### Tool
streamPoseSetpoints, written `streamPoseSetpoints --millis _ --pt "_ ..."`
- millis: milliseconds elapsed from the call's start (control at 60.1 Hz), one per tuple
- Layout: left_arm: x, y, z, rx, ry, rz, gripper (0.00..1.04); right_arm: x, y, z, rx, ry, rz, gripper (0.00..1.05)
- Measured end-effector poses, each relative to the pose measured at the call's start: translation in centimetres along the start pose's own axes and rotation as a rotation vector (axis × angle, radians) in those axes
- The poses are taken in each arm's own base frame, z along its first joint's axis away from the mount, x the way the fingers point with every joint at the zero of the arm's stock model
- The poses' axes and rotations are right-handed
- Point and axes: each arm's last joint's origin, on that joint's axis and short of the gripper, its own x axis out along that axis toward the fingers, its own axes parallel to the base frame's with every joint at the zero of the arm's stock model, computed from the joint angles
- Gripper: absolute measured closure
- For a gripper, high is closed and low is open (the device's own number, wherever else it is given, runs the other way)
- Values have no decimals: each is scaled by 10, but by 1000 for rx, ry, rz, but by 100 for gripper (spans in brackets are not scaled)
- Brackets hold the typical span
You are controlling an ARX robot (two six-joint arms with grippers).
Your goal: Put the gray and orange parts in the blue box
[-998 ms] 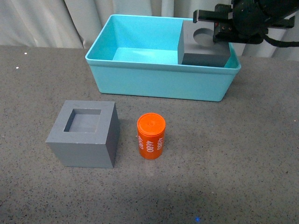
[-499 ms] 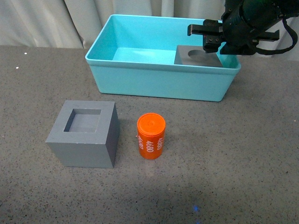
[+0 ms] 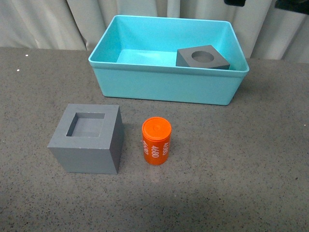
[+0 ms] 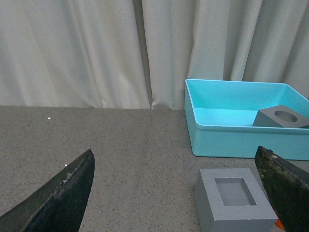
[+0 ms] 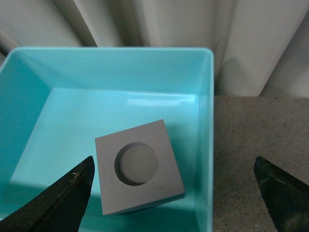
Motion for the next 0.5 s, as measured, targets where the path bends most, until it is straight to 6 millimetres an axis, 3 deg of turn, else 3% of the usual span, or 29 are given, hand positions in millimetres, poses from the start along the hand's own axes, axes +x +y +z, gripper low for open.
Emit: streamPoseSetpoints --millis 250,349,499 --pt "0 0 0 0 0 0 7 -48 -17 -24 -20 -19 -38 10" --pt "0 0 0 0 0 0 7 -83 -25 -34 -42 -65 -55 10" --pt "0 0 0 0 0 0 7 -117 -30 -66 -66 6 -59 10"
